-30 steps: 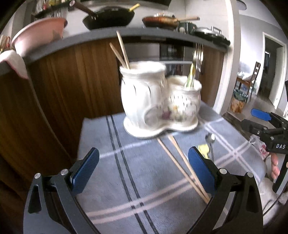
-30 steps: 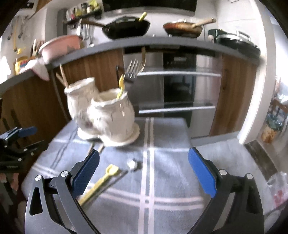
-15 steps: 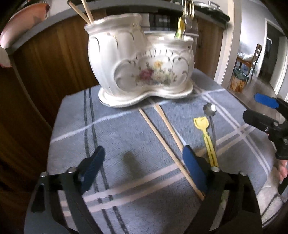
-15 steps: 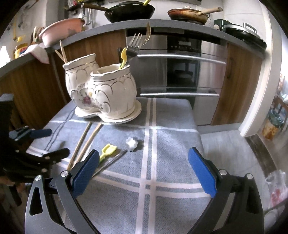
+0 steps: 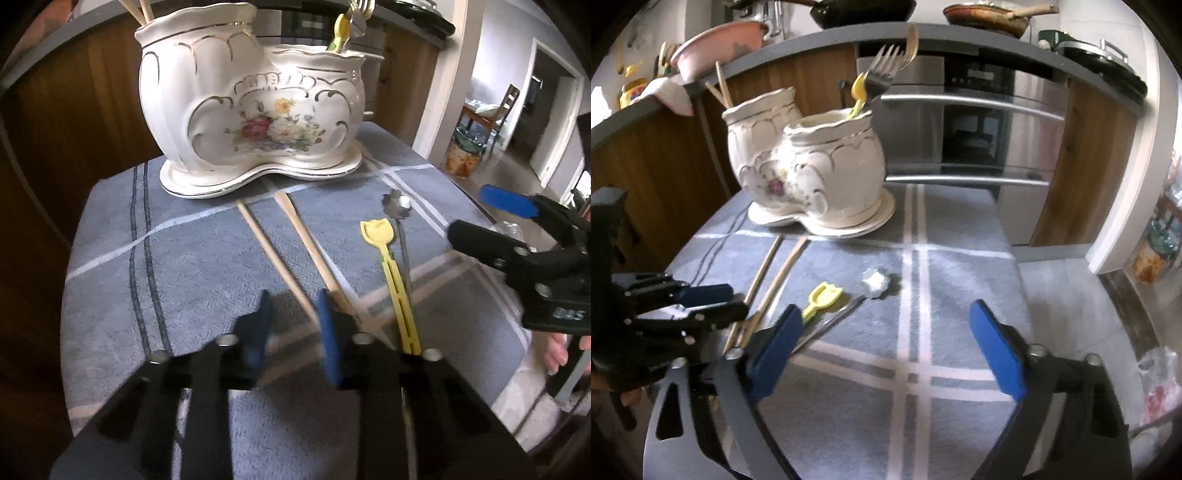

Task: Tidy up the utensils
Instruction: 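Grasp a chopstick with the left tool while the right tool grasps a silver spoon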

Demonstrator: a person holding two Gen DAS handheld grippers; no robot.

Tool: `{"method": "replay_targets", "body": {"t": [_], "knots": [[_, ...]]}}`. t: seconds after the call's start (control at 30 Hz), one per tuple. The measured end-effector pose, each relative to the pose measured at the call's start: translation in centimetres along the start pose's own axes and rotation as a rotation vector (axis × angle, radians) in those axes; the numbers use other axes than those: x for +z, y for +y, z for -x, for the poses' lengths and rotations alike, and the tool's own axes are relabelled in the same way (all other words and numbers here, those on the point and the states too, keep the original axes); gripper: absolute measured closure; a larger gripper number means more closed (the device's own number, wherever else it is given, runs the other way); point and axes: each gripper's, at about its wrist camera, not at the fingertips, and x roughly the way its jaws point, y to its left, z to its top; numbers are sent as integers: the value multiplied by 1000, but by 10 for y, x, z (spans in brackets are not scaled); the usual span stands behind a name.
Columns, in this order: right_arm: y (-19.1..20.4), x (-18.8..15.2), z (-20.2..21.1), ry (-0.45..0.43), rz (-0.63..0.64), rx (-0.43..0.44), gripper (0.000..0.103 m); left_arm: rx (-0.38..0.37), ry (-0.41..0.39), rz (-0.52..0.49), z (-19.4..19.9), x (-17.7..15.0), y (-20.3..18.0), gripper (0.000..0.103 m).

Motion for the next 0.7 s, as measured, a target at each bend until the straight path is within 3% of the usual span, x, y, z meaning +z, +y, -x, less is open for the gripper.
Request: {"method": "replay_targets", "body": {"t": [0.23,0.5,0.6,0.7], "knots": [[-12,14,-31,68,-81,6,56,-10,8,13,5,-4,15,97],[-16,22,-56,123,-103,51,73,-19,14,48,10,-4,27,98],[-16,23,-58,124,-98,62,75,-28,20,57,6,-2,26,91],[-15,23,-60,125,-88,79,85,-21,22,55,3,0,25,90]]}}
